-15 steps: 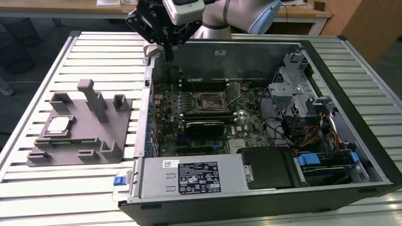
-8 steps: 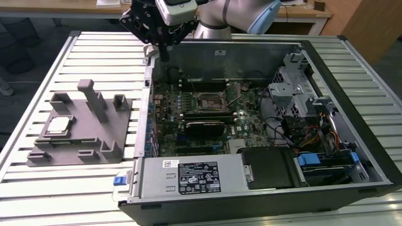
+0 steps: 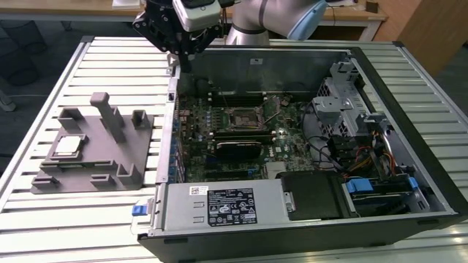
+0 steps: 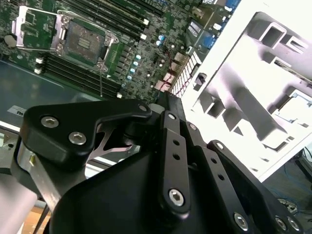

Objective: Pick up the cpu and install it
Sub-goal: 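Reach for the cpu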

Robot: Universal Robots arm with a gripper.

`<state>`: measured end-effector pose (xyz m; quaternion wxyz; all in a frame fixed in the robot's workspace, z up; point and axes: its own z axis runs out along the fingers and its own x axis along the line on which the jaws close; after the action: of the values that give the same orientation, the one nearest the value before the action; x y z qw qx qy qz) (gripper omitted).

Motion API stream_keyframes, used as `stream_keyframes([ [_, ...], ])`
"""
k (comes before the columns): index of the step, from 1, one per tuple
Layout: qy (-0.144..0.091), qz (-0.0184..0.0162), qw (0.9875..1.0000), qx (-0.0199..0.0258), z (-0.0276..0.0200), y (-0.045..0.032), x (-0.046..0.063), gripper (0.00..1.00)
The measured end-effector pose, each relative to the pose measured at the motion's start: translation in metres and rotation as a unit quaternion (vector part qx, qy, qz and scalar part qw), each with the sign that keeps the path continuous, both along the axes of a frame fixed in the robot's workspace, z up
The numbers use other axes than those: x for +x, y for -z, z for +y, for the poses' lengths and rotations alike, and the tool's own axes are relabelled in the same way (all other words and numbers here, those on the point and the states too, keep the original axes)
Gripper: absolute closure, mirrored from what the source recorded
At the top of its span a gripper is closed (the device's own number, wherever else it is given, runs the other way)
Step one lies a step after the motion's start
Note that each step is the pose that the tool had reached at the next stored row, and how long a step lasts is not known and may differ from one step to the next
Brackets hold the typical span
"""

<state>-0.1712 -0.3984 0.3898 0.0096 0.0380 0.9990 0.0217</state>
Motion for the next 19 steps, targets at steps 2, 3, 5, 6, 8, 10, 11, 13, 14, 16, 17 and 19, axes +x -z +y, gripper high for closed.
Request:
stream_keyframes([
  [2, 0.0, 0.0013, 1.0, -0.0001, 0.0, 0.0004, -0.003, 0.89],
  [3, 0.0, 0.002, 1.0, -0.0001, 0.0001, 0.0007, -0.004, 0.89],
  [5, 0.0, 0.0034, 1.0, 0.0, 0.0001, 0.0012, -0.006, 0.89],
  [6, 0.0, 0.0042, 1.0, -0.0001, 0.0001, 0.0014, -0.007, 0.89],
  [8, 0.0, 0.0057, 1.0, -0.0001, 0.0001, 0.0018, -0.009, 0.89],
  [10, 0.0, 0.007, 1.0, -0.0001, 0.0002, 0.0023, -0.011, 0.89],
  [11, 0.0, 0.0077, 1.0, -0.0001, 0.0002, 0.0025, -0.013, 0.89],
  [13, 0.0, 0.0089, 1.0, 0.0, 0.0002, 0.0031, -0.015, 0.89],
  [14, 0.0, 0.0096, 1.0, 0.0, 0.0003, 0.0033, -0.016, 0.89],
  [16, 0.0, 0.0112, 0.9999, 0.0, 0.0003, 0.0039, -0.019, 0.89],
  [17, 0.0, 0.0119, 0.9999, -0.0001, 0.0003, 0.0042, -0.02, 0.89],
  [19, 0.0, 0.0138, 0.9999, -0.0001, 0.0003, 0.0048, -0.022, 0.89],
])
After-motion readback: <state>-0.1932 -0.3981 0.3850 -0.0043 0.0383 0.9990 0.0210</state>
